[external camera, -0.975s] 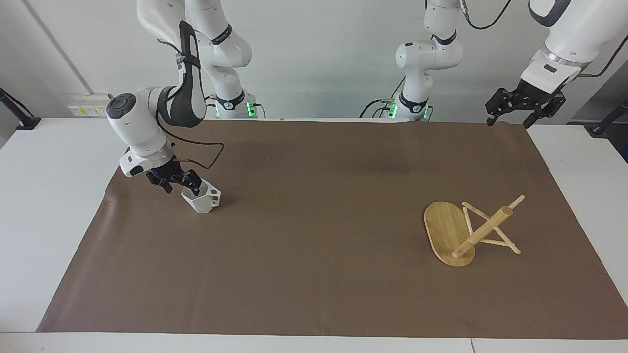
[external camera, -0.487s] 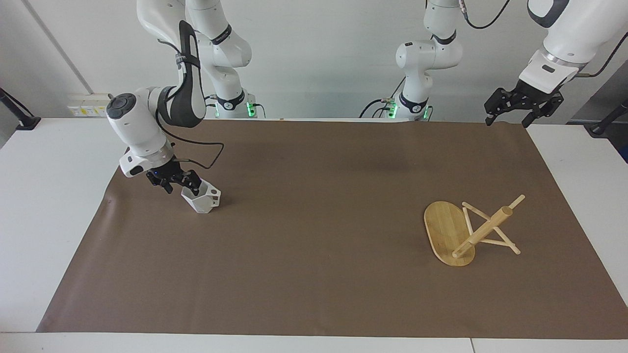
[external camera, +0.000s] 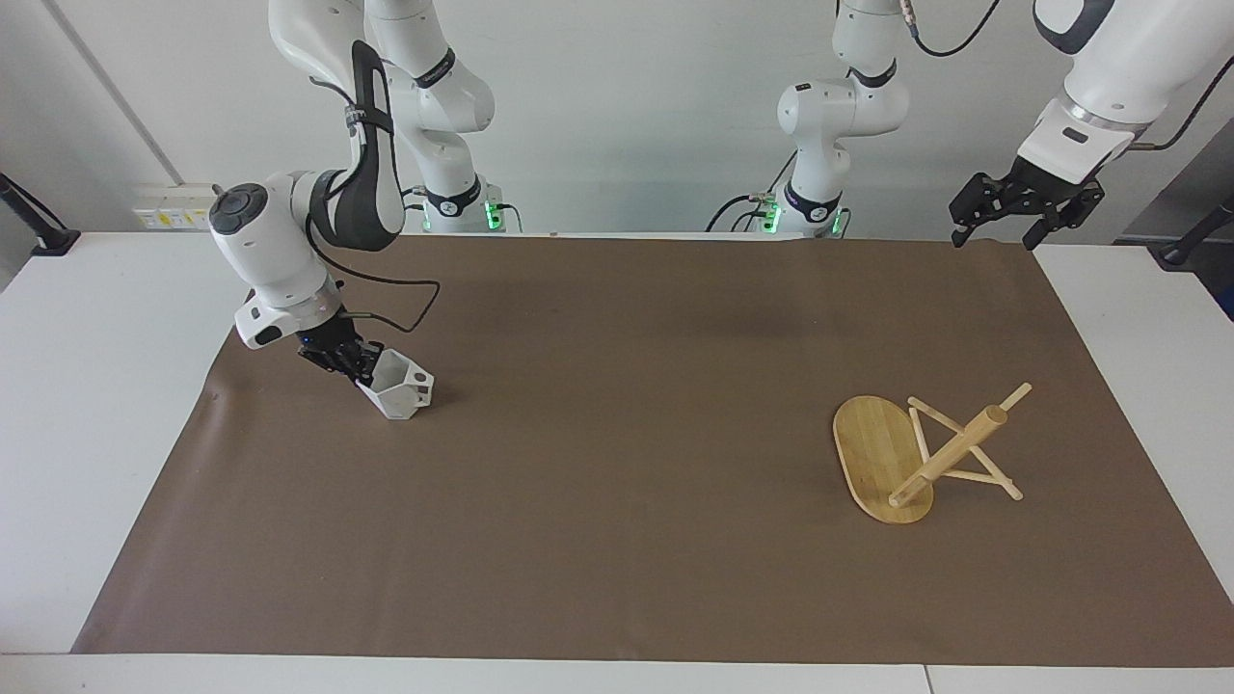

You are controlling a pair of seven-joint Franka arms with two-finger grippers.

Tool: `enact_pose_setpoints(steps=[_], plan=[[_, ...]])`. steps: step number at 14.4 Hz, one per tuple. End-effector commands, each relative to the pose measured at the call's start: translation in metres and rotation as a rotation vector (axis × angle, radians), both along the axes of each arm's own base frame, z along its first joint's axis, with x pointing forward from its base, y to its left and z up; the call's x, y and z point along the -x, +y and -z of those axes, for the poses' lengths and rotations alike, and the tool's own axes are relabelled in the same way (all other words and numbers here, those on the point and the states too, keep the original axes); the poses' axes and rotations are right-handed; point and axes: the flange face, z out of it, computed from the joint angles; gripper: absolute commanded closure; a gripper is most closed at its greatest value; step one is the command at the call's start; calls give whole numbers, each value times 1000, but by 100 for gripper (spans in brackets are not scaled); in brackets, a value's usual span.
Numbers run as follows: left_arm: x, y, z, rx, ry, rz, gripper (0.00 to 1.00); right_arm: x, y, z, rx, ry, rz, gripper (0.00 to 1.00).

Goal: Hang cup on rack
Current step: 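Lift the mug with the right gripper while the left gripper approaches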

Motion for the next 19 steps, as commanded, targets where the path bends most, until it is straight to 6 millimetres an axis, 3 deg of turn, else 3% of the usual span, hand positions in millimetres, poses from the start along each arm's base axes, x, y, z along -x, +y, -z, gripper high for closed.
enact_pose_setpoints(steps=[1,6,11,14,19], plan=[[8,0,-1,-12,-18,-80,0,-1,-1,-4,-14,5,26,90],[8,-6,-1,-13,-18,-173,0,-9,-2,-17,-19,7,24,96],[8,-24,-2,125,51,-751,0,-26,10,-71,-76,27,18,100],[15,-33,1,121,109,-906,0,-35,54,-112,-161,16,45,100],[18,-44,4,211,194,-1116,0,-43,144,-151,-361,-25,85,100]])
